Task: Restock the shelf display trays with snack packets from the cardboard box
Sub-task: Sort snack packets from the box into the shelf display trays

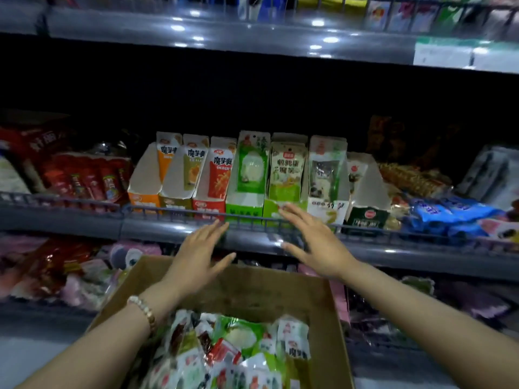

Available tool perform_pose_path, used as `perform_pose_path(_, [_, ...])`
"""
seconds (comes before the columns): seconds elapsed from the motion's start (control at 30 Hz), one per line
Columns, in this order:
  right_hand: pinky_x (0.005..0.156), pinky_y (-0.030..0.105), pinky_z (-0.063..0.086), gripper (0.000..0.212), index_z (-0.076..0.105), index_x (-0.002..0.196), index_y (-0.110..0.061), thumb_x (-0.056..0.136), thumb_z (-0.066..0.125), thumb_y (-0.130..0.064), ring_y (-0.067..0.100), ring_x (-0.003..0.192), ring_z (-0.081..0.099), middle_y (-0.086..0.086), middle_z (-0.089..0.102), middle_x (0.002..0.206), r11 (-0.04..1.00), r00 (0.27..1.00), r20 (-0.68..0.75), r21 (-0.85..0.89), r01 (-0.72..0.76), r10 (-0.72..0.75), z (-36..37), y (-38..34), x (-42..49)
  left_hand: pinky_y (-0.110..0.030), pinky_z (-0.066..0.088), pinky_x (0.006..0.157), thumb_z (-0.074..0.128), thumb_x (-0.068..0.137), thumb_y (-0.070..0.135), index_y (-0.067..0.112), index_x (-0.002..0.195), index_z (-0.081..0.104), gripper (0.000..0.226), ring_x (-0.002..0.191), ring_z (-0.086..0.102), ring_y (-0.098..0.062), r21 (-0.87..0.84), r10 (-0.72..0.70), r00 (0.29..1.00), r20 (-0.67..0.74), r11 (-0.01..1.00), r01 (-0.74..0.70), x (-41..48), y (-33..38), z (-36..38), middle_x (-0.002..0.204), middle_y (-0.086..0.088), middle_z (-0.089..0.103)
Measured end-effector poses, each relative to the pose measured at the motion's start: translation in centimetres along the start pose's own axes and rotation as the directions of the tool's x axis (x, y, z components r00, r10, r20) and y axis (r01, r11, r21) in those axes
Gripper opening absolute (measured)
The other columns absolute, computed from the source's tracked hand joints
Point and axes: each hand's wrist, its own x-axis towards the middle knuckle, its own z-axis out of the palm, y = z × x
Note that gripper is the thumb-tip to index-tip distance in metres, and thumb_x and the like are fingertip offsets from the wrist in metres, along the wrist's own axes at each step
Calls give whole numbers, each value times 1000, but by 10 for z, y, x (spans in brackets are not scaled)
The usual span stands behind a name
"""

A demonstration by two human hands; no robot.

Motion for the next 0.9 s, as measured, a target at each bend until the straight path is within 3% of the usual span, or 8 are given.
perform_pose_path(0.07, [113, 35, 23, 63, 20, 148, -36, 93, 48, -48, 11, 142, 19, -17, 6, 157, 999, 999, 40, 44, -20, 18, 30, -1, -23, -36, 12, 117, 12, 69, 88, 30, 148, 22, 99, 145, 13, -18, 44, -23, 997, 70, 999, 20, -27, -10, 16, 157, 5, 17])
perform_pose_path(0.17, [114, 35, 22, 61, 24, 147, -31, 93, 50, -44, 14, 142, 22, -12, 8, 158, 995, 990, 130, 79, -65, 54, 78, -1, -52, -37, 9, 117, 3, 61, 92, 30, 149, 21, 109, 145, 10, -19, 75, -88, 974, 208, 994, 73, -59, -31, 48, 158, 4, 13])
perform_pose_path(0.3, [114, 36, 26, 61, 26, 147, -29, 93, 51, -43, 18, 142, 24, -11, 9, 158, 953, 934, 278, 137, -271, 225, 140, 3, -77, -37, 12, 117, 32, 89, 66, 30, 151, 12, 74, 146, 6, -19, 88, -210, 888, 410, 978, 191, -87, -52, 88, 159, 4, 5])
perform_pose_path(0.47, [112, 31, 29, 70, 26, 147, -18, 90, 55, -46, 23, 140, 28, 2, 19, 156, 836, 736, 555, 125, -535, 388, 201, 9, -81, -37, 12, 117, 33, 91, 62, 25, 151, 12, 74, 146, 5, -21, 87, -311, 739, 597, 941, 326, -97, -66, 129, 159, 1, 8])
perform_pose_path(0.6, [109, 32, 33, 80, 26, 147, -13, 86, 55, -56, 27, 136, 35, 7, 28, 153, 647, 520, 730, 140, -749, 444, 231, 8, -84, -34, 23, 113, 32, 93, 62, 24, 151, 17, 71, 142, 23, -23, 19, -282, 624, 729, 919, 393, -99, -72, 155, 155, -1, 26])
perform_pose_path(0.7, [96, 30, 38, 78, 40, 138, -11, 81, 57, -63, 25, 127, 43, 8, 42, 142, 610, 478, 722, 97, -787, 501, 246, 5, -92, -32, 29, 111, 35, 93, 59, 23, 150, 23, 68, 137, 34, -24, -30, -244, 539, 806, 893, 449, -105, -77, 173, 152, -5, 32])
perform_pose_path(0.8, [82, 26, 37, 59, 54, 111, -21, 74, 64, -65, 17, 104, 53, 1, 52, 113, 593, 508, 711, 159, -789, 486, 257, -2, -97, -27, 34, 106, 47, 94, 48, 16, 143, 38, 60, 131, 42, -22, -58, -230, 588, 775, 901, 430, -107, -81, 181, 146, -7, 42])
perform_pose_path(0.9, [91, 26, 36, 64, 49, 124, -11, 77, 71, -49, 23, 126, 44, 4, 45, 136, 558, 538, 692, 230, -797, 482, 261, -14, -101, -15, 43, 78, 63, 89, 30, 11, 127, 50, 44, 98, 56, -15, -154, -209, 666, 716, 883, 443, -107, -82, 182, 111, -7, 59])
